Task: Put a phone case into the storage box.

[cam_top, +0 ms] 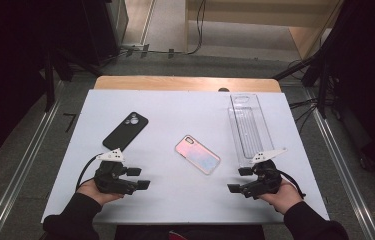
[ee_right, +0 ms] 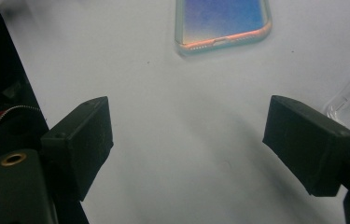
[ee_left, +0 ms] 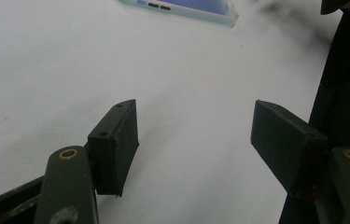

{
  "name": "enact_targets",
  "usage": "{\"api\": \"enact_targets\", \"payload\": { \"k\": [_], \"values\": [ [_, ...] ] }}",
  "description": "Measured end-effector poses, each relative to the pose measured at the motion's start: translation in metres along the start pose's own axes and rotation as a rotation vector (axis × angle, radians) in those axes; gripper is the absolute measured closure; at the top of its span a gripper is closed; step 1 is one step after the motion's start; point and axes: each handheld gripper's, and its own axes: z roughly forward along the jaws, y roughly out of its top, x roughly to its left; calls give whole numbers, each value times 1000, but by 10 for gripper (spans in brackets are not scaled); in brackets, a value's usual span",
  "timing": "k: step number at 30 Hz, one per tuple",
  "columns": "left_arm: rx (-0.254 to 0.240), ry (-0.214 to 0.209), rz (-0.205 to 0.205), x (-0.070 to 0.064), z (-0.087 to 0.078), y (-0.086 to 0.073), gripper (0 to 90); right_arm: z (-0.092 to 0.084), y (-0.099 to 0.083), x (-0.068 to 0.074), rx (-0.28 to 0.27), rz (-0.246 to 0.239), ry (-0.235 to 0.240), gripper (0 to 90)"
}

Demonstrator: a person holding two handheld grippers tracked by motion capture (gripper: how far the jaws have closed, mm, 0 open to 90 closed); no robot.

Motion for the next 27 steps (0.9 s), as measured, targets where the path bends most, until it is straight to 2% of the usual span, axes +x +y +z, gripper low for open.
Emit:
{"api": "enact_targets", "payload": {
  "k": [22,27],
  "values": [
    [0,-3,11,-1,0,1,322,-1,-1,-3,-13,-3,-10,138],
    [-6,-1,-3,0,-1,0,322,-1,0,-4,-19,3,-9,138]
  ]
}}
